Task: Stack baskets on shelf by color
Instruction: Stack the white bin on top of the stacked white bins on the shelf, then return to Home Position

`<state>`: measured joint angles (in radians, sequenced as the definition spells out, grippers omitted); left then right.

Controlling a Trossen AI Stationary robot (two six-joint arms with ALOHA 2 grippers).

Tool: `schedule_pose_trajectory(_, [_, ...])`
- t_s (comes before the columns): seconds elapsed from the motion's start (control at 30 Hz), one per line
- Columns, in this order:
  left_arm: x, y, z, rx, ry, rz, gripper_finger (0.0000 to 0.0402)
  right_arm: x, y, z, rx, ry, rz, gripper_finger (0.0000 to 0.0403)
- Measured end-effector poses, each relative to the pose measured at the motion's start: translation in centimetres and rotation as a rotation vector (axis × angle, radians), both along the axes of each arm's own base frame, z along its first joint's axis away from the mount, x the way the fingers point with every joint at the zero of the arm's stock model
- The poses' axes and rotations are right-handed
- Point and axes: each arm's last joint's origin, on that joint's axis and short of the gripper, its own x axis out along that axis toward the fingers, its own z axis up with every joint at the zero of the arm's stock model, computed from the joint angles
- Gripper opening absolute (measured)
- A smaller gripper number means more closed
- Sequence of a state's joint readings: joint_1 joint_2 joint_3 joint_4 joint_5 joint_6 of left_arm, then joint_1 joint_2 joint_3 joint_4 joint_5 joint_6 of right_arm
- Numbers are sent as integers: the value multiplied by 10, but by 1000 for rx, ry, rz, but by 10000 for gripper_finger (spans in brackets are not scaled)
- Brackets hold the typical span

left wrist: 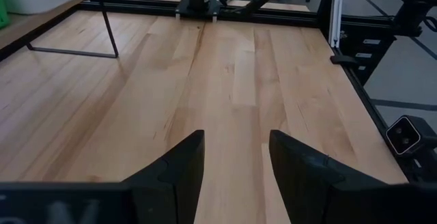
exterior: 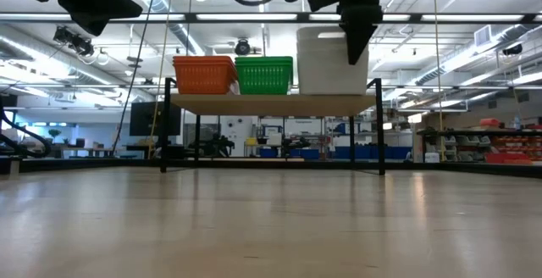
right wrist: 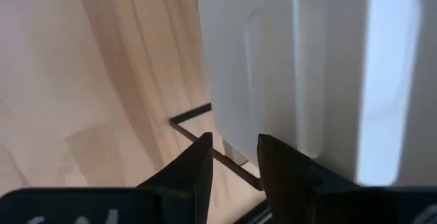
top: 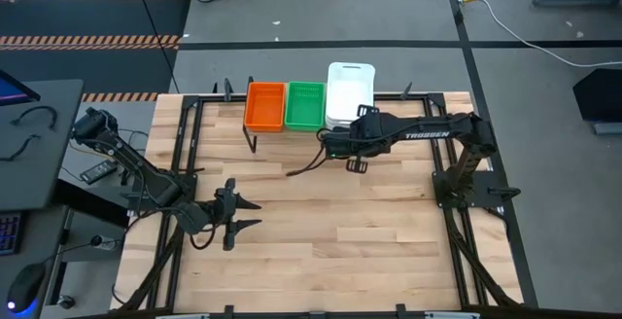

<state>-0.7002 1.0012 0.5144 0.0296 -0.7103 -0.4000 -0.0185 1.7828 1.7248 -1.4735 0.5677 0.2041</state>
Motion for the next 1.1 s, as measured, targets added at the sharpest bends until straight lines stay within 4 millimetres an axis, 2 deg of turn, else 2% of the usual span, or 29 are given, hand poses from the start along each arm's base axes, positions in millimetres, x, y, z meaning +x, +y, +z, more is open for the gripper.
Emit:
schedule_pose_trajectory(0.37, [0, 0, 0, -3, 0, 1, 172, -3, 0, 2, -50, 6, -32, 121])
schedule_pose_trajectory(0.67, [0, 0, 0, -4, 1, 2, 172, 1, 25, 1, 10, -33, 42, 121])
schedule_pose_trajectory(0.97, [3, 5, 11, 159, -94, 103, 172, 18, 50, 2, 219, -191, 178, 121])
schedule_pose_trajectory(1.1, [7, 20, 22, 196, -128, 64, 171, 19, 55, 8, 300, -261, 216, 121])
